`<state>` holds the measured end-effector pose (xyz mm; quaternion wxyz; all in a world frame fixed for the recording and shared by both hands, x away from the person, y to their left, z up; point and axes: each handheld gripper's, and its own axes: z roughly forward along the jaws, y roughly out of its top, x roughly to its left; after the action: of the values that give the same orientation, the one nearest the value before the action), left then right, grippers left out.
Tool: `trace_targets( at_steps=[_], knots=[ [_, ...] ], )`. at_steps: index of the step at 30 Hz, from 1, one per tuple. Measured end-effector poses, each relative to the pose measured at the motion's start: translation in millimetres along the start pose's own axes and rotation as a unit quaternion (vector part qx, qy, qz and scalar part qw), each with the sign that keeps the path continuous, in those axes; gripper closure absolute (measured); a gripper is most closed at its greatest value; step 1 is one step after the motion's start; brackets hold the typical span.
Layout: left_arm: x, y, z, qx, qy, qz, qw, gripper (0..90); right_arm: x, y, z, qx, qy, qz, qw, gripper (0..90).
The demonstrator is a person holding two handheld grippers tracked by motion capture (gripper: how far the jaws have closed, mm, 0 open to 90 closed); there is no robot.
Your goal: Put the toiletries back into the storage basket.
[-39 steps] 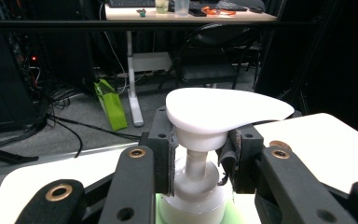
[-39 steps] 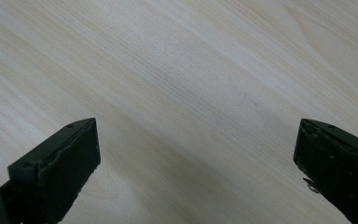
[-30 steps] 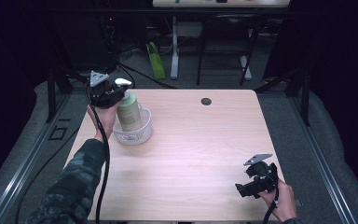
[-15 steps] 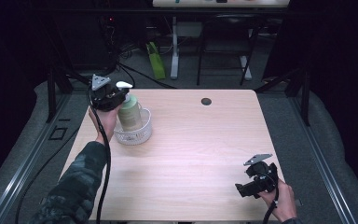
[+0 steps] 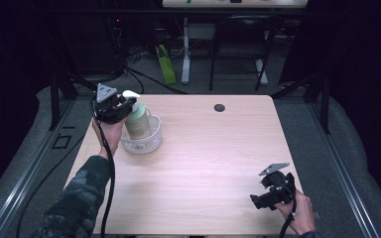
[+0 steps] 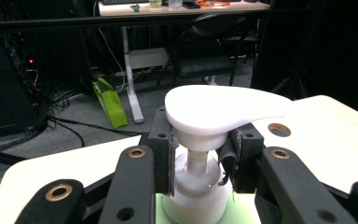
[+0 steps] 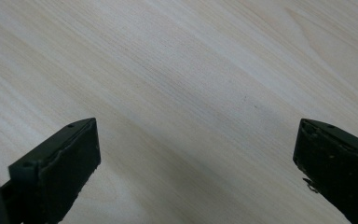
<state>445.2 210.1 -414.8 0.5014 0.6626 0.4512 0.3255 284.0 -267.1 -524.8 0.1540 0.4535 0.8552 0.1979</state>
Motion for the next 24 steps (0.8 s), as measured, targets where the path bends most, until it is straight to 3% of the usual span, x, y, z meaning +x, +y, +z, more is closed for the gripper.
trace_targets(
  at_steps=[15,18,22,24],
  knots=[
    [-2.0,3.1,-2.2,0.014,0.008,0.003,0.9999,65.1,-0.9,-1.1,-2.3,-0.003,0.001,0.001,1.0000,0.2],
    [-2.5,4.8,-5.0,0.017,0.012,0.004,0.9998,56.2,-1.1,-1.3,-2.6,-0.003,-0.001,0.002,1.0000,0.3],
    [-3.2,7.5,-10.2,0.025,0.015,0.004,0.9996,37.4,-1.4,-1.3,-2.7,-0.003,-0.001,0.002,1.0000,0.3],
    [-5.1,9.0,-13.9,0.028,0.020,0.015,0.9993,29.0,-1.2,-1.4,-2.5,-0.003,0.000,0.002,1.0000,0.2]
  ],
)
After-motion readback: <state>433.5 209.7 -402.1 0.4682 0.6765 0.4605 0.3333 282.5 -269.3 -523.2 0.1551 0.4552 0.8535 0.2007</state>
